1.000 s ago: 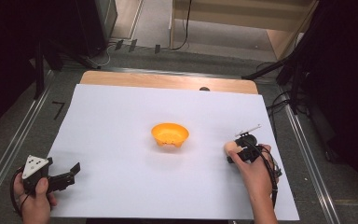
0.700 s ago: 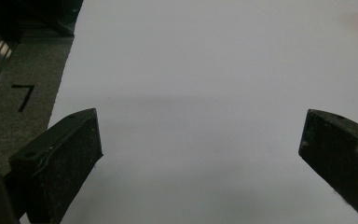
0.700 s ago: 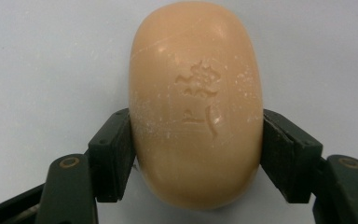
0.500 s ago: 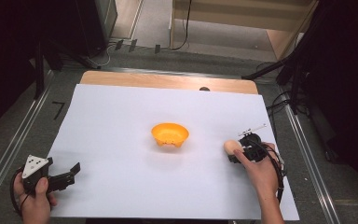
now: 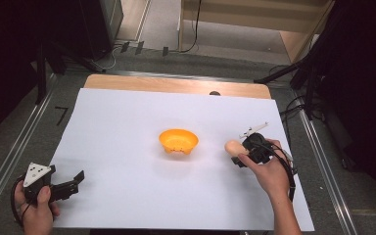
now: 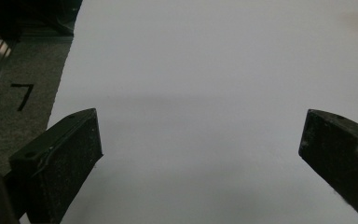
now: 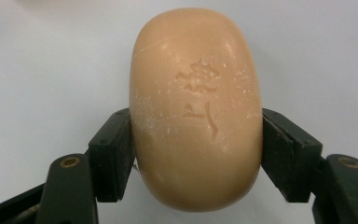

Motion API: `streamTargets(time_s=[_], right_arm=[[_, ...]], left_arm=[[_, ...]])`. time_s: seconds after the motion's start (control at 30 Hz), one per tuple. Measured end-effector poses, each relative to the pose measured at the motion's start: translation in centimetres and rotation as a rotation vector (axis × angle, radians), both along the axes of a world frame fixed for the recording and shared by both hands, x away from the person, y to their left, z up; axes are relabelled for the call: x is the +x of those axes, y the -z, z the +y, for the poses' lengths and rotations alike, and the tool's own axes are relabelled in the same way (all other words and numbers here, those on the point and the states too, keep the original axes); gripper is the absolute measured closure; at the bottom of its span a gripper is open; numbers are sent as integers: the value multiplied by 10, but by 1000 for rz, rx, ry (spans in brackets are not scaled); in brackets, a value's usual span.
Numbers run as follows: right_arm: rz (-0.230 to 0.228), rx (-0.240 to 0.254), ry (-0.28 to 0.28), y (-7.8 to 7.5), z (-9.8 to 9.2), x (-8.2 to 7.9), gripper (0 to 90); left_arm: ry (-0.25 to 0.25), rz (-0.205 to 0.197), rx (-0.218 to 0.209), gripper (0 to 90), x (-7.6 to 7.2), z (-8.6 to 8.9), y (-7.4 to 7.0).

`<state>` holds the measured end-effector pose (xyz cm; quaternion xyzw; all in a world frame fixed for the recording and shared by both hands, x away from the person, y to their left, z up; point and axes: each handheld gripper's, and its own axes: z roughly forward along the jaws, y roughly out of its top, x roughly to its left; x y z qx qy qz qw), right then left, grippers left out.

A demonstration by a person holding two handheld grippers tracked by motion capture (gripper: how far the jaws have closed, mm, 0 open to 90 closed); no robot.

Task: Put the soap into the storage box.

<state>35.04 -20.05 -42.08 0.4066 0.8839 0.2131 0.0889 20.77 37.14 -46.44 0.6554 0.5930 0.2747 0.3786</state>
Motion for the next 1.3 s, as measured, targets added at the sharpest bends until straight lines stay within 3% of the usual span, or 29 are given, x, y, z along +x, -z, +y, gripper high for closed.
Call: streamTargets(time_s=[0.43, 1.03, 1.3], right_arm=[[-62, 61, -155, -27, 40, 17, 333], [-95, 69, -281, -46, 84, 31, 333], [-93, 43, -347, -47, 103, 35, 333]], left_arm=[[-3, -1, 1, 0, 0, 0, 0], [0, -1, -3, 0, 0, 0, 0], [1, -2, -2, 0, 0, 0, 0]])
